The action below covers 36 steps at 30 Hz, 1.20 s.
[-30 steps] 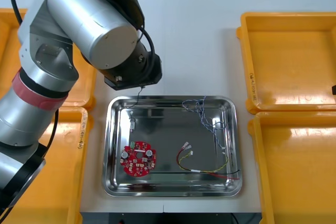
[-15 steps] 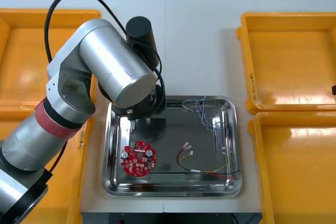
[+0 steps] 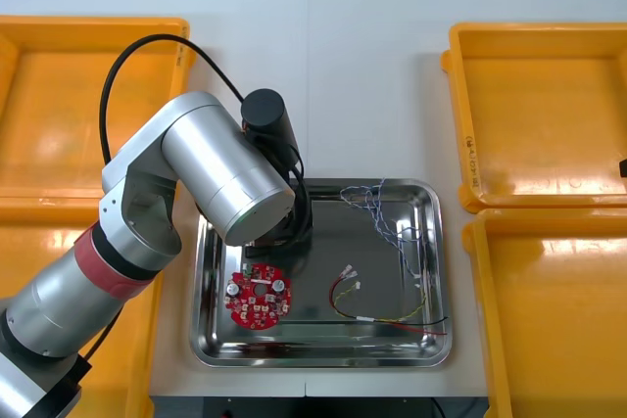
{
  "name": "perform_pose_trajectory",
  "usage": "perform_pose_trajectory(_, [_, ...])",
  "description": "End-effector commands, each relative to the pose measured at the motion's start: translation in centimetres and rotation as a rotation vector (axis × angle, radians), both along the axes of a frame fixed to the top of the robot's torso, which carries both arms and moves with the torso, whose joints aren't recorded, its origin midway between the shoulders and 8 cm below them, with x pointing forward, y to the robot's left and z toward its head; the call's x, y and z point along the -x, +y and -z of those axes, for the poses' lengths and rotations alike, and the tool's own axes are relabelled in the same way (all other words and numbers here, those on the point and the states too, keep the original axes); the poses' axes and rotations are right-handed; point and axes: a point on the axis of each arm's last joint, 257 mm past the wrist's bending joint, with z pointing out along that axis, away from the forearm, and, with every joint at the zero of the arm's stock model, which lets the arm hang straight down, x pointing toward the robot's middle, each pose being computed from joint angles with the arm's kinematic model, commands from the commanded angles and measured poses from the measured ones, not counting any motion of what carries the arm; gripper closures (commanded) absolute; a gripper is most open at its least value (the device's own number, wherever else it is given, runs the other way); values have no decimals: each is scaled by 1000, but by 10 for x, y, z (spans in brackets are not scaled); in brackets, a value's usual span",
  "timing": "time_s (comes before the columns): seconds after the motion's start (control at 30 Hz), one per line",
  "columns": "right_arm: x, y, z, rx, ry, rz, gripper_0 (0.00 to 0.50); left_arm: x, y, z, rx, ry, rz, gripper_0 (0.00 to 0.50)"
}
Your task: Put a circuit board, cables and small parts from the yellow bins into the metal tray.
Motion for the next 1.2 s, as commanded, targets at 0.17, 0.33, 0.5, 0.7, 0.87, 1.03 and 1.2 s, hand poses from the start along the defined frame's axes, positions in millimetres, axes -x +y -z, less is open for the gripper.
perform_pose_trajectory(0.17, [-1, -22, -20, 59, -31, 11, 0, 7, -9, 12, 28, -1, -1, 495])
perform_pose_trajectory(0.33, [-1, -22, -20, 59, -31, 11, 0, 6, -6, 17, 28, -2, -6, 493])
perform_pose_trajectory(0.5, [-1, -22, -20, 59, -31, 11, 0, 0, -1, 21, 21, -6, -13, 493])
perform_pose_trajectory(0.7, [-1, -22, -20, 59, -31, 11, 0, -5, 4, 25, 15, -13, -16, 419])
perform_pose_trajectory(0.87, [-1, -22, -20, 59, -31, 11, 0, -7, 4, 24, 12, -19, -12, 48])
perform_pose_trajectory(1.03, [-1, -22, -20, 59, -31, 11, 0, -8, 6, 24, 8, -21, -12, 0])
perform_pose_trajectory(1.2, [-1, -22, -20, 59, -31, 11, 0, -6, 9, 25, 1, -18, -8, 0])
